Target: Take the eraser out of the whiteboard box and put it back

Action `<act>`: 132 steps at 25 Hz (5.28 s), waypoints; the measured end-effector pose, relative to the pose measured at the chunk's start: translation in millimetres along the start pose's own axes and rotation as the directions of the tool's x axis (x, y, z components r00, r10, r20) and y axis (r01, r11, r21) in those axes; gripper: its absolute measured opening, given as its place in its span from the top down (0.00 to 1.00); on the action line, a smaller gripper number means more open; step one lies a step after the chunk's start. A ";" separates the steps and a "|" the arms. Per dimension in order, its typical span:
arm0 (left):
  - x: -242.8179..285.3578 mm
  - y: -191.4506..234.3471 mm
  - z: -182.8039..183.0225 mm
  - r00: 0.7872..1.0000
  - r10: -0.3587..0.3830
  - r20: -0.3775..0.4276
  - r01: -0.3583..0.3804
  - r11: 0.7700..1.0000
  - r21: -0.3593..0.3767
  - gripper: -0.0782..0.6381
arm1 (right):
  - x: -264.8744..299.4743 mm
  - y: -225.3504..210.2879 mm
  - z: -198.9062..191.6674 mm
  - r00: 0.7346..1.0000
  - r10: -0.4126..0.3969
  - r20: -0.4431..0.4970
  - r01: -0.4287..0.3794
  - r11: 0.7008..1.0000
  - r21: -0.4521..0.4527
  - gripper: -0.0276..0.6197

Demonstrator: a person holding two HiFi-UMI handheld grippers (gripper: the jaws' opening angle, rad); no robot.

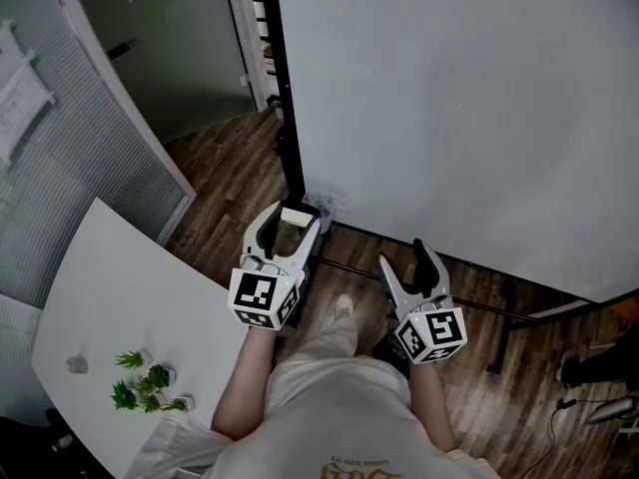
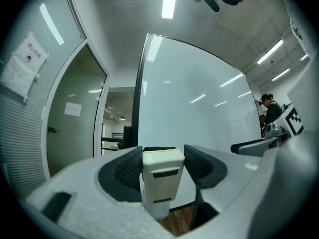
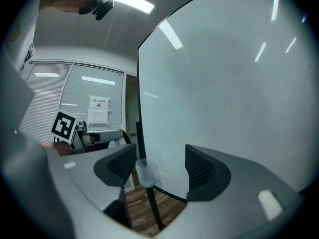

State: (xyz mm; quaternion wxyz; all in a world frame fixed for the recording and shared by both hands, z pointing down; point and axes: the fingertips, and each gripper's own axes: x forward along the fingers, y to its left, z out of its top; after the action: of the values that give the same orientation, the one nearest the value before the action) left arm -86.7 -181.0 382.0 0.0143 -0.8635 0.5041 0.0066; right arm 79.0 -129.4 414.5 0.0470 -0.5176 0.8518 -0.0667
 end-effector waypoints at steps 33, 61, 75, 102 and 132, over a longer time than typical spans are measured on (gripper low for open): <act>-31.0 6.8 7.8 1.000 -0.007 0.017 0.007 1.000 -0.006 0.53 | -8.7 22.9 2.2 1.000 -0.013 0.002 0.013 1.000 -0.020 0.50; -5.5 5.1 -2.0 1.000 -0.016 -0.016 0.016 1.000 0.015 0.53 | 7.4 4.1 -6.0 1.000 0.004 -0.009 -0.004 1.000 0.011 0.50; 14.7 6.4 -8.3 0.999 -0.015 -0.032 0.015 1.000 0.022 0.53 | 20.4 -10.5 -11.4 1.000 0.015 -0.020 -0.015 1.000 0.024 0.50; 47.1 11.7 -21.4 0.998 -0.017 -0.066 0.019 1.000 0.021 0.53 | 41.9 -36.0 -18.9 0.999 0.021 -0.037 -0.020 0.999 0.046 0.50; 50.4 12.8 -54.0 0.989 -0.038 -0.142 0.036 0.999 -0.017 0.53 | 51.1 -36.2 -30.5 0.998 0.028 -0.063 -0.023 0.998 0.066 0.51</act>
State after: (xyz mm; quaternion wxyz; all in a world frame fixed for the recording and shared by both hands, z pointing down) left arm -73.3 -232.9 434.4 -0.0281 -0.8710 0.4877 -0.0516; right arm 82.7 -189.2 449.9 0.0373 -0.5024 0.8567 -0.1106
